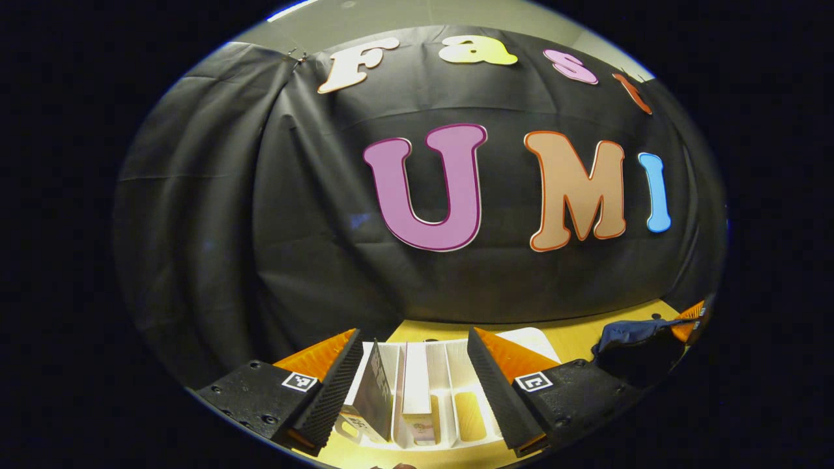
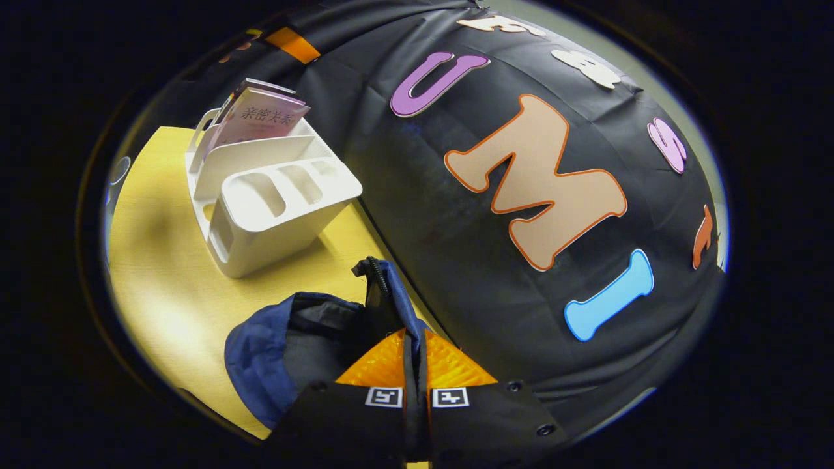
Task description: Open the schoolbag, grab two books from the bookshelf and put them into the schoolbag.
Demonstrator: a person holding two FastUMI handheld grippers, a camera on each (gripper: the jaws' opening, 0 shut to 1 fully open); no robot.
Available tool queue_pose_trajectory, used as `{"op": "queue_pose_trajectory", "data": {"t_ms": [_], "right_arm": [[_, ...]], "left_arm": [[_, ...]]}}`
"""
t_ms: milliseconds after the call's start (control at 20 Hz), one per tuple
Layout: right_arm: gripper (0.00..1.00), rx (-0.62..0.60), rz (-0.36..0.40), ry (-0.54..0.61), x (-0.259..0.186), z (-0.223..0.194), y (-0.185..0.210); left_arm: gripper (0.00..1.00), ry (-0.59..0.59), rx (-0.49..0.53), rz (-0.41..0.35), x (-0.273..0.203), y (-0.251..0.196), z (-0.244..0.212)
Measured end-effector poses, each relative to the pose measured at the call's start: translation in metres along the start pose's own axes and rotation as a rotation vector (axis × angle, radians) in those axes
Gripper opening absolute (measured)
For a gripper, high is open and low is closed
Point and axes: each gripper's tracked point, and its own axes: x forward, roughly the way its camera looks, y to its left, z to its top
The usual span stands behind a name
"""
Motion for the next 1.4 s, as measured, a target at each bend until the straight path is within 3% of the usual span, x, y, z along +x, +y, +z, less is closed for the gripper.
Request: {"op": "queue_pose_trajectory", "data": {"t_ms": [400,600,650,950,1400], "right_arm": [[0.03,0.010,-0.030,0.012,0.002,-0.004,-0.012],[0.03,0.008,-0.031,0.023,0.000,-0.007,-0.013],[0.03,0.003,-0.029,0.026,0.000,-0.007,-0.012],[0.03,-0.002,-0.027,0.033,-0.001,-0.008,-0.010],[0.03,-0.012,-0.027,0.042,-0.002,-0.014,-0.009]], "left_arm": [[0.96,0.244,0.024,-0.136,0.041,-0.004,-0.041],[1.00,0.334,0.030,-0.150,0.049,0.003,-0.059],[0.96,0.350,0.047,-0.157,0.052,0.003,-0.060],[0.96,0.467,0.115,-0.218,0.069,-0.011,-0.078],[0.96,0.789,0.086,-0.272,0.074,-0.014,-0.126]]}}
